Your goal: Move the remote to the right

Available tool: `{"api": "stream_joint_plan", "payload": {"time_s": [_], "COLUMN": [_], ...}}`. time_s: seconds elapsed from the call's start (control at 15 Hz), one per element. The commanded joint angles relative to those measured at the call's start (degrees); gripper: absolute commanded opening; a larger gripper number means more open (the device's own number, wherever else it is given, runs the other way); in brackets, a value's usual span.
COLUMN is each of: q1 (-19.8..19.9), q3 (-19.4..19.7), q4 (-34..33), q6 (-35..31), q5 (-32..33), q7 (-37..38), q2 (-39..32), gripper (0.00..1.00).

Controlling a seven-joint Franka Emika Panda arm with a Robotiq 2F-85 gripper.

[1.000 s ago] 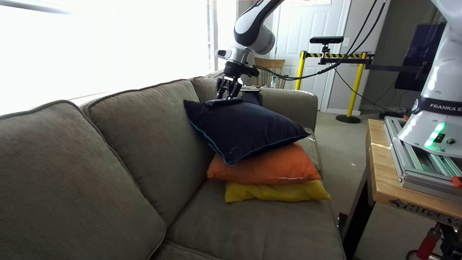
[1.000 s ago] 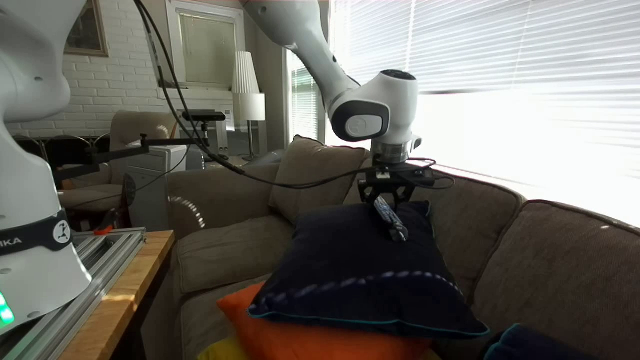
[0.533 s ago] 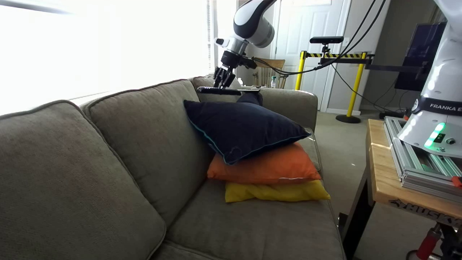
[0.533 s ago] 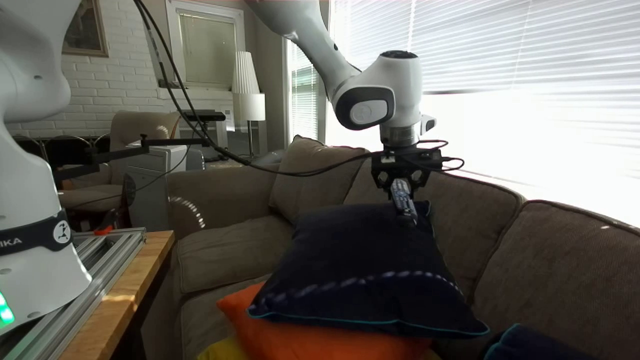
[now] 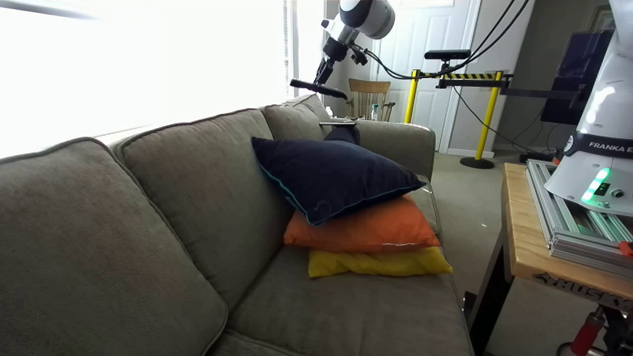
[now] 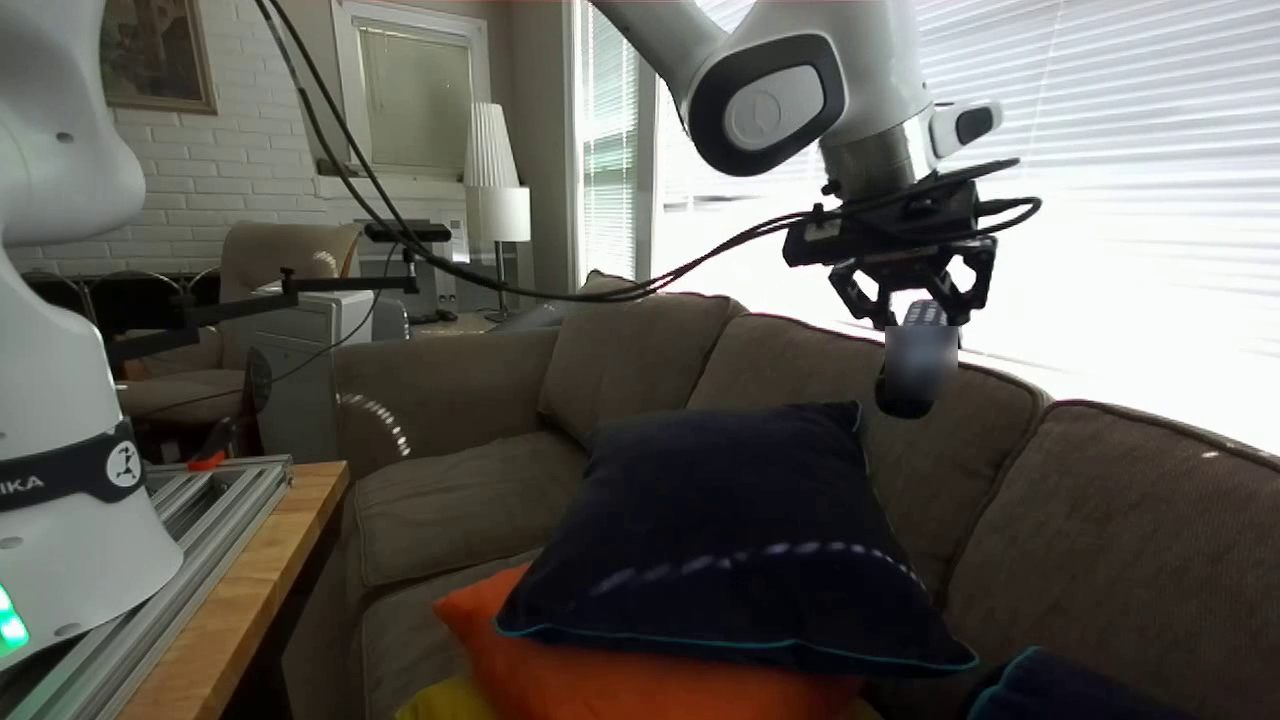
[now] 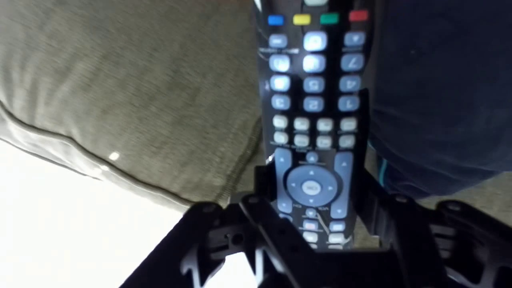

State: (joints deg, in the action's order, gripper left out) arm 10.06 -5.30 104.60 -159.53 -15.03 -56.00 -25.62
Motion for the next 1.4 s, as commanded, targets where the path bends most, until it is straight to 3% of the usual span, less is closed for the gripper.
{"api": "stream_joint_plan", "payload": {"time_s": [0.0,0.4,0.6,0.67,0.73,1.07,1.27,1.33], "q1": [1.33,0.22,-5.52,-3.23,-4.52,-5.51,-2.85,-3.47], "q3": [4.93,15.7,24.07,22.06,23.6,23.28,17.33,19.17], "q4": [4.33,2.83,-0.07,-0.98,-2.31,-9.15,-9.03,-7.45], "q6": [-3.62,-7.14,-7.85,-8.05,-7.86,-5.39,-2.85,-5.3], "q5": [3.83,12.84,12.48,15.81,17.06,19.61,16.95,18.94], "q7": [8.72,28.75,37.67,41.99,44.86,54.01,53.03,53.13], "q2": [3.4,-0.32,-4.68,-5.71,-7.21,-12.68,-10.64,-11.11], "gripper": [0.29,0.29,0.29,0.29,0.29,0.29,0.29,0.54]}}
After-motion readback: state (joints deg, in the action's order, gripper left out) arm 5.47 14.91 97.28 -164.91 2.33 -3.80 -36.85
